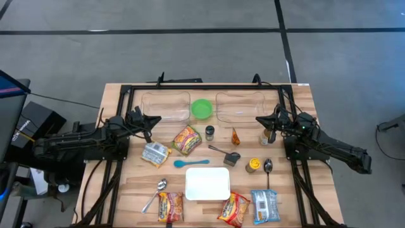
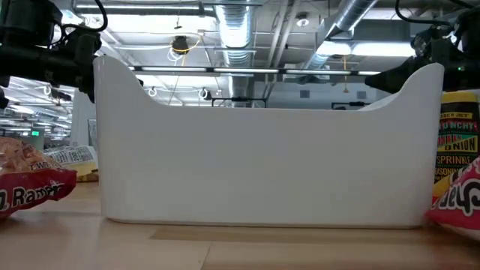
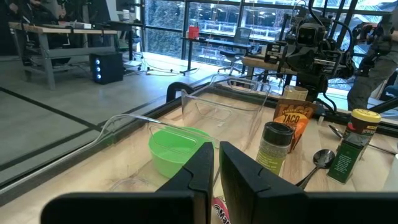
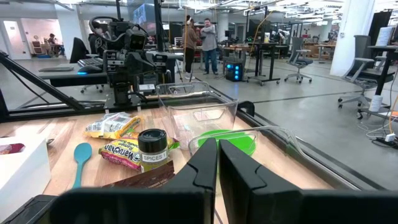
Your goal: Pick & Place Food Item
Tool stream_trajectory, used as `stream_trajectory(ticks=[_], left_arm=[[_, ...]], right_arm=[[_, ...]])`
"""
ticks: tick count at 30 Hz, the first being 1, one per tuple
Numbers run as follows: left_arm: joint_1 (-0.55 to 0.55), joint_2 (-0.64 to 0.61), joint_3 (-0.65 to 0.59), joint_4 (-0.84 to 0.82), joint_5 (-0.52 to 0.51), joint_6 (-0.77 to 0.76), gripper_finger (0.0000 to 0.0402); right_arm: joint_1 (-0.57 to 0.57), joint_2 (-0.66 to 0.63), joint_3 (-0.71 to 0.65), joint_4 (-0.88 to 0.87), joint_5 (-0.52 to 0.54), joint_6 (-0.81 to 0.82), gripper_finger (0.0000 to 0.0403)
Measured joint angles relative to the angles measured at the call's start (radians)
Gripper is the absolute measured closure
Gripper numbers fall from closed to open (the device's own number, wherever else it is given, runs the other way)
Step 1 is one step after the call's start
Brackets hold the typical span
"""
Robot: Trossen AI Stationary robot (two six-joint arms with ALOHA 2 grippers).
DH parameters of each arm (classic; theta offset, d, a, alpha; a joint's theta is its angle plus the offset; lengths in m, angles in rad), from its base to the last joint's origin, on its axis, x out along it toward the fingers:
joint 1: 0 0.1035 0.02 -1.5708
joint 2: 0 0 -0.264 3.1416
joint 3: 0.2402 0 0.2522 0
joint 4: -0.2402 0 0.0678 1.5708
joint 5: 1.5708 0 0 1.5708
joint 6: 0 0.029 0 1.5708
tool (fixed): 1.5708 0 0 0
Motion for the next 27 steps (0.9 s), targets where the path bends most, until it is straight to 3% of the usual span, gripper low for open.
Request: stream_trajectory(ticks=[27], left_arm=[[0.0, 0.0, 0.0, 0.0, 0.005, 0.024, 0.038]], right_arm=[[0.0, 0.0, 0.0, 0.0, 0.0, 0.0, 0.0392]])
